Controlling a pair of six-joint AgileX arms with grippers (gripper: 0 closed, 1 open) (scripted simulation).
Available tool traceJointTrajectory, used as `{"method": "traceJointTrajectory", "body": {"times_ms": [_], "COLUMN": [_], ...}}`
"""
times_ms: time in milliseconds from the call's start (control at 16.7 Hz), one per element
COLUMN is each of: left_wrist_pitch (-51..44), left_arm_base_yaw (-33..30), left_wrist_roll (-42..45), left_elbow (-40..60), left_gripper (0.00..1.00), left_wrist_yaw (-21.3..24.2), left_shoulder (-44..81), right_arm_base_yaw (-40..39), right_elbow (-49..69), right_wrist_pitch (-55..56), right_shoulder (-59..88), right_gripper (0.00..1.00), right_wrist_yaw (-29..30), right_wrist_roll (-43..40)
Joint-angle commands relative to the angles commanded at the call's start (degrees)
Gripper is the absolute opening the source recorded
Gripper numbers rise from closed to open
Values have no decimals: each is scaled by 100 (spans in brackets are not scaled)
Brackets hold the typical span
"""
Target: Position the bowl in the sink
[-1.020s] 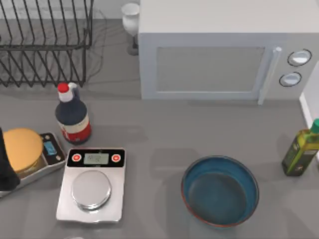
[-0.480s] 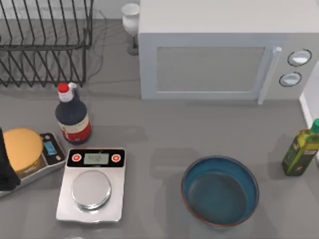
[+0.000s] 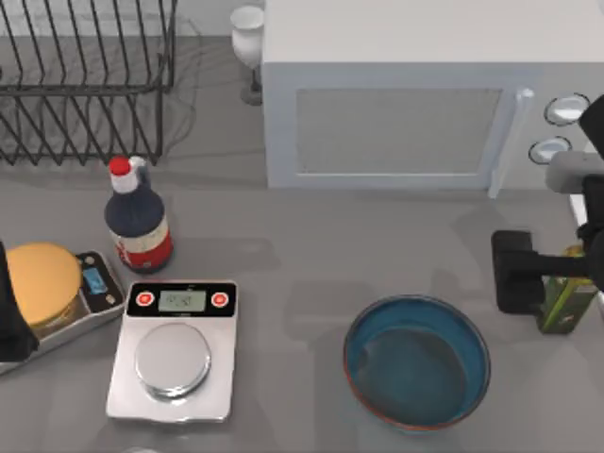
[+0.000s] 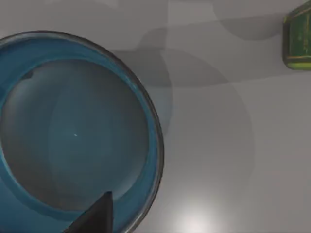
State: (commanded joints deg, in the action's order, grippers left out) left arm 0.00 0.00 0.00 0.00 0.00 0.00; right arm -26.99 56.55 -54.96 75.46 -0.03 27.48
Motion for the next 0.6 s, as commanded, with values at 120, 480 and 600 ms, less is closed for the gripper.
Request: {"method": "traceJointTrajectory", "body": {"times_ms": [120, 480, 600], "left_wrist_pitch": [0, 0, 0], "left_arm_base_yaw": [0, 0, 0], "left_wrist_roll": [0, 0, 0], "left_elbow": [0, 0, 0], "left_gripper": [100, 100, 100], "left_wrist_yaw": [0, 0, 0], "left_shoulder": [0, 0, 0], "right_arm_base_yaw": [-276, -698, -698], "right_elbow": [605, 1564, 1564], "right_wrist_pitch": [-542, -1326, -1326], "right_shoulder": [736, 1852, 1852], "right_gripper": [100, 100, 100], "right_wrist_yaw": [-1, 5, 5], "right_wrist_roll": [284, 713, 713]}}
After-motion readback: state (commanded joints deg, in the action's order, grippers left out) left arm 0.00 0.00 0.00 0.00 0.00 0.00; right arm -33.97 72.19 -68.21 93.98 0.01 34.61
